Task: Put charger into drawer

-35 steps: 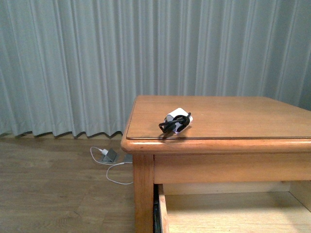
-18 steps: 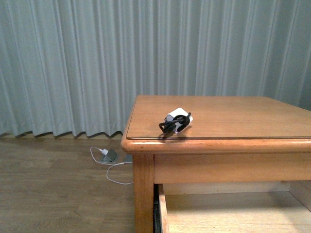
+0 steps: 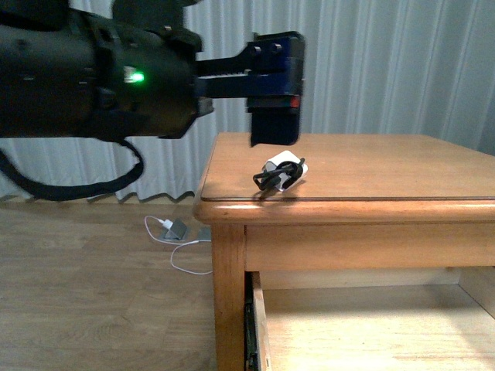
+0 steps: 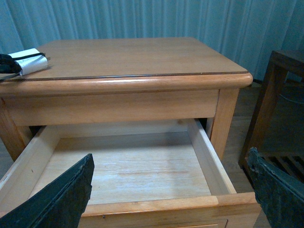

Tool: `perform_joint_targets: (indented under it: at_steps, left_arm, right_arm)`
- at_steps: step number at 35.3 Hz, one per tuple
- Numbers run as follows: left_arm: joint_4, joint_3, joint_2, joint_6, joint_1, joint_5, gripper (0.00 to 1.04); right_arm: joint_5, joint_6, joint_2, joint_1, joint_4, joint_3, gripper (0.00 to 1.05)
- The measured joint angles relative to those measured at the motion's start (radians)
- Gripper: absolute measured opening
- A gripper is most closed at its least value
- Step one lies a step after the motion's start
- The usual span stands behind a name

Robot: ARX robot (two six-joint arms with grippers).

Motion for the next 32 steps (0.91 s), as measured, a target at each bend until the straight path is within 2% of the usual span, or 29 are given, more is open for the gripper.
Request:
perform_joint_targets:
  at_steps: [7,32]
  left_arm:
    - [-0.038,0.153,0.152,0.004,-0.023,-0.027,0.98]
    - [-0.145,0.332,0.362,0.026,-0.029,-0.048,0.98]
  right_arm:
    - [0.0,0.0,0.0,0.0,0.0,0.0,0.96]
    - [0.0,0.0,0.0,0.0,0.0,0.0,0.96]
